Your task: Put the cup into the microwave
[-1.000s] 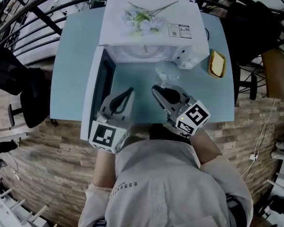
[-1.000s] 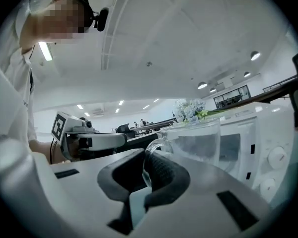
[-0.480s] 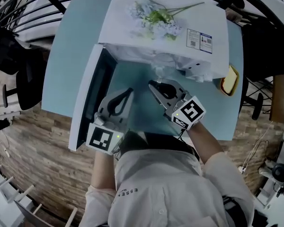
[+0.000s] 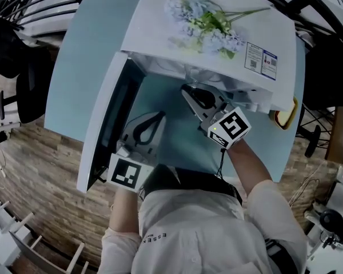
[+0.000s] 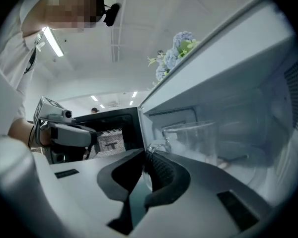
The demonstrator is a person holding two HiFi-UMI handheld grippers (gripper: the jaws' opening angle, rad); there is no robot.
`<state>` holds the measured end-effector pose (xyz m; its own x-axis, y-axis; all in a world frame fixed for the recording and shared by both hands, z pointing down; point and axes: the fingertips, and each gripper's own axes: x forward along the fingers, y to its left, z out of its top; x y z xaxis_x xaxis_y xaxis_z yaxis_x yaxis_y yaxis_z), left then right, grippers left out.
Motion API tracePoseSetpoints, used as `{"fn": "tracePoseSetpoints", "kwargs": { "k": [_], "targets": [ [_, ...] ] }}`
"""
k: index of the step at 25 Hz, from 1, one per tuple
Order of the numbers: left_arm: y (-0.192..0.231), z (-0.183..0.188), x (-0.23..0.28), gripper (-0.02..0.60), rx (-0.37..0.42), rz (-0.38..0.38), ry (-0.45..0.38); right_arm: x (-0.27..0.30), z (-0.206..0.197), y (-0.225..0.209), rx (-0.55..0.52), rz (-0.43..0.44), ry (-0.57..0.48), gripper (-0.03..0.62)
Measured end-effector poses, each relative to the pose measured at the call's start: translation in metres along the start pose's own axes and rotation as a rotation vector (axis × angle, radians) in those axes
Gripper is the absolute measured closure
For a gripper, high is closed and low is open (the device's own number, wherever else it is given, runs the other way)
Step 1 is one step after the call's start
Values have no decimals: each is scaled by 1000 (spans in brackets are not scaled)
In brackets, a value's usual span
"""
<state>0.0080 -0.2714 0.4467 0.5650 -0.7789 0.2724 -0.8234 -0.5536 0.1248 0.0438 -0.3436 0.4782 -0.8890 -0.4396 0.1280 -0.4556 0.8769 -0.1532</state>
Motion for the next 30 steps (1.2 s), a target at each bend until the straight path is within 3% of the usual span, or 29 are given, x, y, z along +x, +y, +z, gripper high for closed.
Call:
{"fn": "tracePoseSetpoints", "kwargs": {
  "k": [15,30],
  "targets": [
    [15,-16,6,580,-31,35,19,33,-20,-22,-17,2,-3,565],
    [14,-29,15,580,-50,20,51,37,-22,-49,30,-92,6,565]
  ]
}}
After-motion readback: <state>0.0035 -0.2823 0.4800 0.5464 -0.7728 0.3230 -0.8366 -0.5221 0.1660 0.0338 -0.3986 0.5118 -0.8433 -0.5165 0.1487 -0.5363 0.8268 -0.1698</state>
